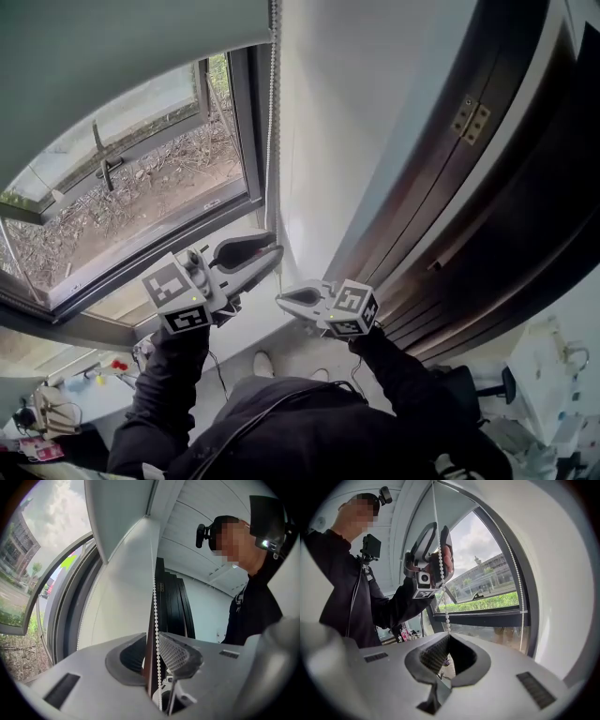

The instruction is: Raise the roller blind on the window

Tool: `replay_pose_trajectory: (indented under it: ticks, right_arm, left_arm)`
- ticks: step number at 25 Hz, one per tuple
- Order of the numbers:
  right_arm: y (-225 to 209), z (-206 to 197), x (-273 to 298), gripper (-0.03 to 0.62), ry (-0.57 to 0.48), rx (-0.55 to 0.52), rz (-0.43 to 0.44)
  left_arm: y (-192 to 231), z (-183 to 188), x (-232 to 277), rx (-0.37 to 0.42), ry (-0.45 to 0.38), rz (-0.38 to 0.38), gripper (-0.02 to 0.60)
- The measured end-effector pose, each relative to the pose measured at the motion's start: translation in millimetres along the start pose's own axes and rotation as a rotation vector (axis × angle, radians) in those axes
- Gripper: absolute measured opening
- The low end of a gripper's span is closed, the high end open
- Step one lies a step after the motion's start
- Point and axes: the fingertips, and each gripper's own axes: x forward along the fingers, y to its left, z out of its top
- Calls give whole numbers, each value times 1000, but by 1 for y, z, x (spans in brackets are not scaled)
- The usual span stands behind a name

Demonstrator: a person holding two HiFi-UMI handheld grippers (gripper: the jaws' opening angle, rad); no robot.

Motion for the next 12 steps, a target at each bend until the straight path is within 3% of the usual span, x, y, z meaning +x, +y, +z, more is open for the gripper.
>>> replay_pose_trajectory:
  ticks: [6, 8, 12]
  right_arm:
    - [3, 0, 0, 6, 2, -4, 2]
    - [3, 0, 0, 6, 0, -1, -1]
    - [5, 0, -1, 6, -3, 5, 16]
  left_arm:
    - [-4, -1, 4, 15, 19, -9, 83]
    - [-6, -2, 4, -2, 15, -18, 15]
    - [-7, -2, 1, -53, 11, -37, 9]
